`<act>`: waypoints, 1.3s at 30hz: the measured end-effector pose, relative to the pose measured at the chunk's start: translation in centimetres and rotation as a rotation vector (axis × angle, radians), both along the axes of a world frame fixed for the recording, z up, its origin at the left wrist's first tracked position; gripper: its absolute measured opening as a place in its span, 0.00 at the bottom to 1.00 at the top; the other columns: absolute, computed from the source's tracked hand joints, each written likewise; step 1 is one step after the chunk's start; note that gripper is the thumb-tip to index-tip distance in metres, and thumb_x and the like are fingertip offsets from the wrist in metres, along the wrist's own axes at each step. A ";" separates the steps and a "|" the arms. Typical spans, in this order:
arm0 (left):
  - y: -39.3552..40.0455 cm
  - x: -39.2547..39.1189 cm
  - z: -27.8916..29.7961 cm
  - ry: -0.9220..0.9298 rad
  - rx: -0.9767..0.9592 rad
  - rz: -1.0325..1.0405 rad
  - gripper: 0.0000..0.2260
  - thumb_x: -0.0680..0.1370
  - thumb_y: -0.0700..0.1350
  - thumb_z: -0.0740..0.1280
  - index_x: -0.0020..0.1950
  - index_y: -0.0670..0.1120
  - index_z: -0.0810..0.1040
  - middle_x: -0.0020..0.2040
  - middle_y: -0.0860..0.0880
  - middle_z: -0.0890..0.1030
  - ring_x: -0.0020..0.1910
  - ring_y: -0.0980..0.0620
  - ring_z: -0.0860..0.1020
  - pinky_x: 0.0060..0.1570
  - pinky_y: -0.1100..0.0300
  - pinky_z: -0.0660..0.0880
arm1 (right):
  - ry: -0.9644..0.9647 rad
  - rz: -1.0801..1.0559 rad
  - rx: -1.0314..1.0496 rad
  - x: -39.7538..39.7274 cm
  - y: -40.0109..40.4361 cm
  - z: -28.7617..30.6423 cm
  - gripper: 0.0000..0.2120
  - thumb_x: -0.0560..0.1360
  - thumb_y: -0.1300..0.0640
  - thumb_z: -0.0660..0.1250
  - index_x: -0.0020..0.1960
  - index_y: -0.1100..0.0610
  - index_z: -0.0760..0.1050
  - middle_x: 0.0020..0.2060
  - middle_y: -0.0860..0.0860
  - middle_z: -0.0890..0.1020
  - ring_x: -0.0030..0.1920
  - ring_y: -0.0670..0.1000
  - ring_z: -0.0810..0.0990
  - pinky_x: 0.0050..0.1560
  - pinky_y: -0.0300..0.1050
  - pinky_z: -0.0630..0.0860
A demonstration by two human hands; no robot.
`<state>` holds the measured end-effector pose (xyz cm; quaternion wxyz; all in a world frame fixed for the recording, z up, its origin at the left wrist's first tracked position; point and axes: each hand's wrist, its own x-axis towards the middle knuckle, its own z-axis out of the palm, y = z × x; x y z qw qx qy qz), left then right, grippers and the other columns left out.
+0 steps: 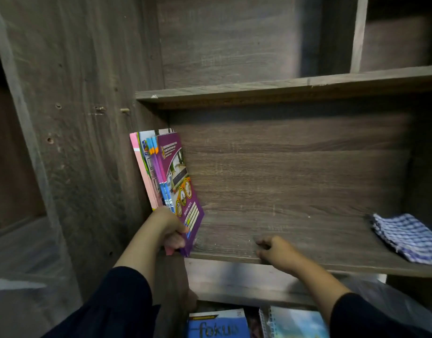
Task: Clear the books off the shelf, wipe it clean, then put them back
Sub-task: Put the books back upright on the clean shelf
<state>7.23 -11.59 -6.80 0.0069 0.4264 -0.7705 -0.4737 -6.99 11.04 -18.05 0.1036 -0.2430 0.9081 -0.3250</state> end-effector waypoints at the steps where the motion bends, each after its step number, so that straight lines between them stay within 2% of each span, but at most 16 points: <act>1: -0.3 -0.2 -0.3 0.020 0.004 0.017 0.09 0.76 0.37 0.69 0.45 0.33 0.72 0.36 0.37 0.80 0.36 0.44 0.80 0.59 0.49 0.77 | 0.011 -0.001 -0.001 0.1 0.0 0.0 0.19 0.74 0.50 0.66 0.64 0.52 0.75 0.57 0.49 0.82 0.58 0.52 0.79 0.64 0.50 0.73; 4: -0.5 -1.0 -0.7 0.070 -0.078 0.060 0.11 0.75 0.37 0.70 0.51 0.34 0.71 0.48 0.36 0.81 0.46 0.41 0.81 0.54 0.48 0.79 | 0.023 0.000 0.008 0.0 0.1 -0.1 0.19 0.75 0.50 0.66 0.65 0.51 0.75 0.58 0.49 0.81 0.59 0.52 0.78 0.65 0.50 0.71; 6: -0.4 -1.1 -0.6 -0.080 -0.341 -0.002 0.17 0.74 0.43 0.72 0.58 0.38 0.72 0.56 0.41 0.80 0.53 0.44 0.80 0.54 0.53 0.78 | 0.033 0.013 0.018 -0.1 0.1 -0.1 0.19 0.75 0.50 0.66 0.66 0.51 0.74 0.58 0.49 0.81 0.60 0.52 0.78 0.66 0.52 0.70; 8: -0.2 -0.9 -0.5 -0.174 -0.636 -0.050 0.22 0.73 0.49 0.73 0.62 0.42 0.73 0.58 0.44 0.79 0.55 0.46 0.78 0.53 0.54 0.77 | 0.031 0.009 0.013 -0.2 0.0 -0.2 0.19 0.75 0.50 0.66 0.65 0.51 0.74 0.57 0.49 0.82 0.60 0.52 0.78 0.66 0.53 0.70; 10: -0.1 -0.7 -0.6 -0.231 -0.714 -0.080 0.22 0.73 0.53 0.71 0.61 0.43 0.73 0.56 0.45 0.80 0.54 0.45 0.79 0.53 0.53 0.78 | 0.027 0.000 0.000 -0.3 -0.1 -0.3 0.18 0.75 0.51 0.66 0.64 0.52 0.75 0.53 0.48 0.82 0.58 0.52 0.79 0.66 0.54 0.70; 13: -0.1 -0.3 -1.5 -0.263 -0.511 -0.096 0.20 0.74 0.57 0.69 0.54 0.42 0.73 0.46 0.44 0.83 0.41 0.46 0.81 0.53 0.51 0.79 | 0.015 0.003 -0.016 -0.5 -0.2 -0.4 0.17 0.74 0.51 0.67 0.62 0.52 0.76 0.49 0.46 0.81 0.58 0.53 0.79 0.66 0.55 0.69; 15: -0.7 0.1 -2.3 -0.260 -0.341 -0.082 0.20 0.76 0.58 0.67 0.52 0.41 0.74 0.42 0.44 0.80 0.36 0.47 0.78 0.53 0.50 0.79 | 0.010 0.009 -0.019 -0.6 -0.3 -0.4 0.18 0.74 0.51 0.67 0.64 0.52 0.75 0.53 0.48 0.82 0.59 0.53 0.79 0.67 0.55 0.69; 16: -0.9 0.3 -2.6 -0.226 -0.250 -0.075 0.20 0.76 0.57 0.66 0.55 0.40 0.73 0.44 0.43 0.79 0.36 0.46 0.78 0.50 0.50 0.80 | 0.010 0.007 -0.020 -0.7 -0.3 -0.5 0.19 0.74 0.51 0.67 0.64 0.52 0.75 0.56 0.49 0.82 0.59 0.53 0.79 0.67 0.55 0.69; 19: -1.2 0.8 -3.1 0.015 -0.005 -0.028 0.20 0.76 0.48 0.70 0.62 0.39 0.69 0.56 0.37 0.77 0.35 0.43 0.78 0.24 0.56 0.79 | 0.019 0.010 -0.016 -0.7 -0.3 -0.5 0.19 0.75 0.52 0.67 0.65 0.53 0.74 0.59 0.51 0.81 0.61 0.53 0.78 0.67 0.54 0.68; 21: -1.4 1.0 -3.3 0.133 0.077 0.020 0.20 0.75 0.42 0.71 0.63 0.38 0.69 0.57 0.34 0.78 0.35 0.41 0.79 0.18 0.59 0.75 | 0.033 0.017 -0.007 -0.7 -0.3 -0.5 0.18 0.75 0.53 0.67 0.65 0.53 0.75 0.59 0.51 0.81 0.61 0.53 0.77 0.67 0.53 0.69; 23: -1.2 1.0 -3.5 0.200 0.085 0.062 0.17 0.75 0.38 0.70 0.61 0.37 0.70 0.55 0.34 0.79 0.39 0.38 0.81 0.20 0.57 0.76 | 0.046 0.021 0.004 -0.6 -0.3 -0.4 0.18 0.75 0.52 0.66 0.64 0.52 0.75 0.59 0.51 0.80 0.60 0.52 0.77 0.66 0.53 0.69; 26: -0.8 1.1 -3.3 0.254 0.029 0.135 0.13 0.75 0.37 0.70 0.55 0.39 0.69 0.56 0.36 0.79 0.50 0.36 0.81 0.29 0.51 0.77 | 0.053 0.030 0.017 -0.5 -0.1 -0.3 0.17 0.76 0.51 0.66 0.64 0.51 0.75 0.59 0.50 0.81 0.61 0.53 0.77 0.67 0.54 0.68; 31: -0.5 1.1 -3.5 0.274 0.038 0.168 0.15 0.75 0.37 0.70 0.58 0.39 0.70 0.58 0.37 0.78 0.55 0.35 0.79 0.45 0.43 0.79 | 0.066 0.027 0.025 0.2 0.1 -0.1 0.17 0.76 0.50 0.65 0.64 0.49 0.74 0.59 0.49 0.80 0.61 0.53 0.77 0.67 0.55 0.68; 34: -0.1 1.2 -3.5 0.212 0.018 0.142 0.20 0.74 0.39 0.71 0.63 0.40 0.69 0.58 0.37 0.77 0.55 0.35 0.79 0.44 0.42 0.79 | 0.087 0.029 0.055 0.9 0.3 0.3 0.17 0.77 0.49 0.63 0.65 0.50 0.74 0.59 0.50 0.80 0.60 0.53 0.77 0.66 0.53 0.69; 36: 0.2 1.3 -3.8 0.123 -0.025 0.067 0.21 0.74 0.41 0.72 0.63 0.40 0.68 0.58 0.37 0.77 0.53 0.35 0.79 0.43 0.42 0.80 | 0.095 0.028 0.074 1.5 0.4 0.4 0.16 0.78 0.49 0.61 0.65 0.50 0.73 0.59 0.50 0.79 0.60 0.53 0.76 0.68 0.55 0.67; 39: 1.0 1.4 -4.5 -0.038 -0.037 -0.048 0.21 0.74 0.41 0.72 0.63 0.40 0.68 0.58 0.37 0.78 0.46 0.38 0.82 0.39 0.47 0.81 | 0.082 0.002 -0.020 2.7 0.4 0.6 0.12 0.78 0.56 0.63 0.60 0.52 0.77 0.57 0.50 0.81 0.59 0.51 0.77 0.66 0.51 0.69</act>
